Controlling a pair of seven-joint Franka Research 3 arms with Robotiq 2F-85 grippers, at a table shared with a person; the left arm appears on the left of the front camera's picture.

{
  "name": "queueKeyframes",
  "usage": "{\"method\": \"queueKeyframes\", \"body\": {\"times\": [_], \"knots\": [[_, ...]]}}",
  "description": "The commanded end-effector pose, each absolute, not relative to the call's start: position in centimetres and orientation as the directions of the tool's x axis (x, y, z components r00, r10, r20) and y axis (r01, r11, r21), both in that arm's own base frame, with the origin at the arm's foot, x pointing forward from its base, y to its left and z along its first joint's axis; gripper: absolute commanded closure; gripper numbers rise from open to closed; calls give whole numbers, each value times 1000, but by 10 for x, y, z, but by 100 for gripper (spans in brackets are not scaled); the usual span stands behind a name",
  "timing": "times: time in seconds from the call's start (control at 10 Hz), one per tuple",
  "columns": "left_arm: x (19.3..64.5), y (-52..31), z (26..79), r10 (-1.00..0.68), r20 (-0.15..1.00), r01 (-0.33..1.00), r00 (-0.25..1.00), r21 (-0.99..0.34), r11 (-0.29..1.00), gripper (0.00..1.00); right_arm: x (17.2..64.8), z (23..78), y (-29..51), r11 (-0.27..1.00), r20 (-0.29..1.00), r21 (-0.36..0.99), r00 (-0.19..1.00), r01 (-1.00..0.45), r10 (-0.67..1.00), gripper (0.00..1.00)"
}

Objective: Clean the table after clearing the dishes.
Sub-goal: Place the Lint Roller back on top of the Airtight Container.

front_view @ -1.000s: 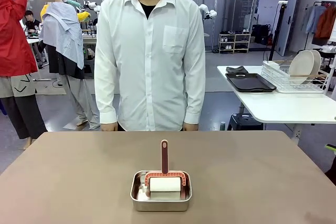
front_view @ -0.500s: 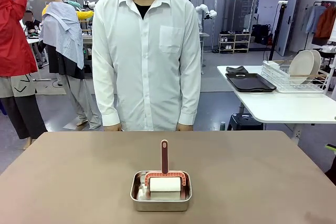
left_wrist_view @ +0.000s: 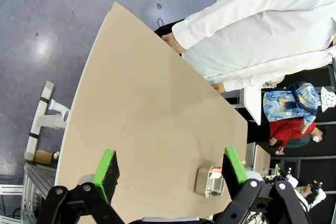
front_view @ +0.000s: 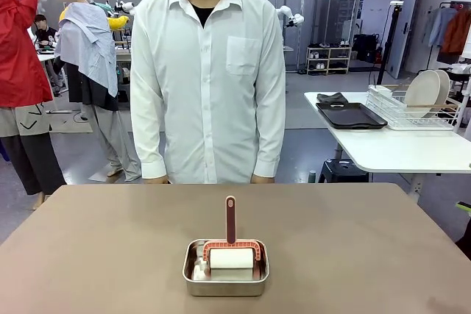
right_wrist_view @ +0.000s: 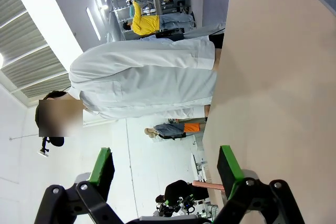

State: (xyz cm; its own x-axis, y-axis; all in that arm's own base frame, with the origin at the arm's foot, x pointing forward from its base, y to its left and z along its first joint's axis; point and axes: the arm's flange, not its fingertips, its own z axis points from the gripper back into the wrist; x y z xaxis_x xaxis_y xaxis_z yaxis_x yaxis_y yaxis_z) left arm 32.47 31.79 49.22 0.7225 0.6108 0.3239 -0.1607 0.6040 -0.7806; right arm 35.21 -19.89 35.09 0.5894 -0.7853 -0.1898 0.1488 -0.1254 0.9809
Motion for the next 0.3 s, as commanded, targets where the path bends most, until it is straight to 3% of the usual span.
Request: {"method": "queueKeyframes", "body": {"times": [0.0, 0.2], "knots": [[320, 318, 493, 605, 318, -165, 730, -777, 608, 0, 348, 354, -199, -120, -183, 982, 597, 144, -781, 0], [320, 318, 493, 605, 318, -165, 730, -777, 608, 0, 348, 354, -199, -120, -183, 982, 597, 144, -781, 0]]}}
